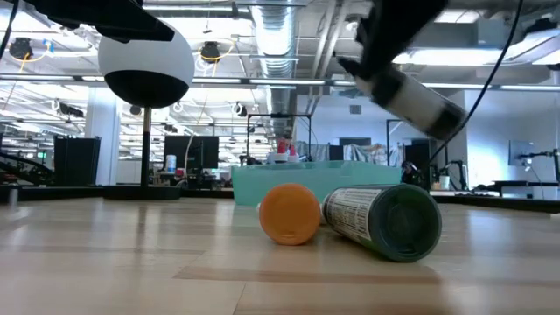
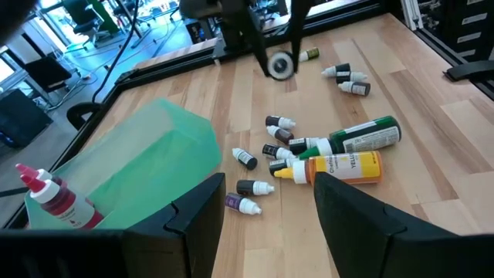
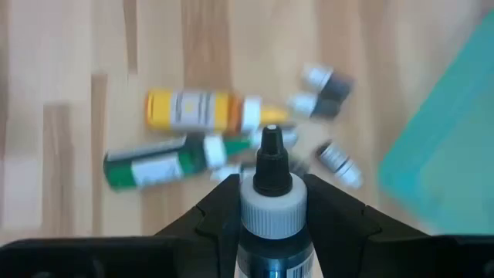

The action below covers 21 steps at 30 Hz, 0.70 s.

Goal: Pick & Place food coloring
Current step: Put the large black food coloring bottle into the green bin

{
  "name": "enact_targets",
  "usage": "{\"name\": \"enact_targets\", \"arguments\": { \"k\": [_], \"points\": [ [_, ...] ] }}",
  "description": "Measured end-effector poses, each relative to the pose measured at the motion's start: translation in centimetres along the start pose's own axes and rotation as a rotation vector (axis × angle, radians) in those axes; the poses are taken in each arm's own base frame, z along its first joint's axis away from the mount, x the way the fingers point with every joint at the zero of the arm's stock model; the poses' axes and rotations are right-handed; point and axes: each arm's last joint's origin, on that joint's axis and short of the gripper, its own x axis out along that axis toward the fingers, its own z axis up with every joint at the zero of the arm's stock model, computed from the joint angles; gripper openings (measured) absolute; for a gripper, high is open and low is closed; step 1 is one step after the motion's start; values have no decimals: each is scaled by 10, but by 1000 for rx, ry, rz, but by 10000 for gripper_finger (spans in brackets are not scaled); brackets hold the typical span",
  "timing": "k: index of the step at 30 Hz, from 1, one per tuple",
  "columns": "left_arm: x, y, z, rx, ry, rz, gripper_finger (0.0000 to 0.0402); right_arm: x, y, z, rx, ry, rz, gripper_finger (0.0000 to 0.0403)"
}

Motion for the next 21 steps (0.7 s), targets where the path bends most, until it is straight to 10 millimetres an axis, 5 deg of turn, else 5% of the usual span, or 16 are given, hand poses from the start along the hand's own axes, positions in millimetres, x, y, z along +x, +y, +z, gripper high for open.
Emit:
{"name": "enact_targets", "arguments": {
  "k": [15,21],
  "points": [
    [0,0,0,-3,-1,0,194,-35,-36,14,-79,-199,-252,123],
    [0,0,0,-3,0,0,194,-43,-53,3,-54,-212,-272,123]
  ]
}}
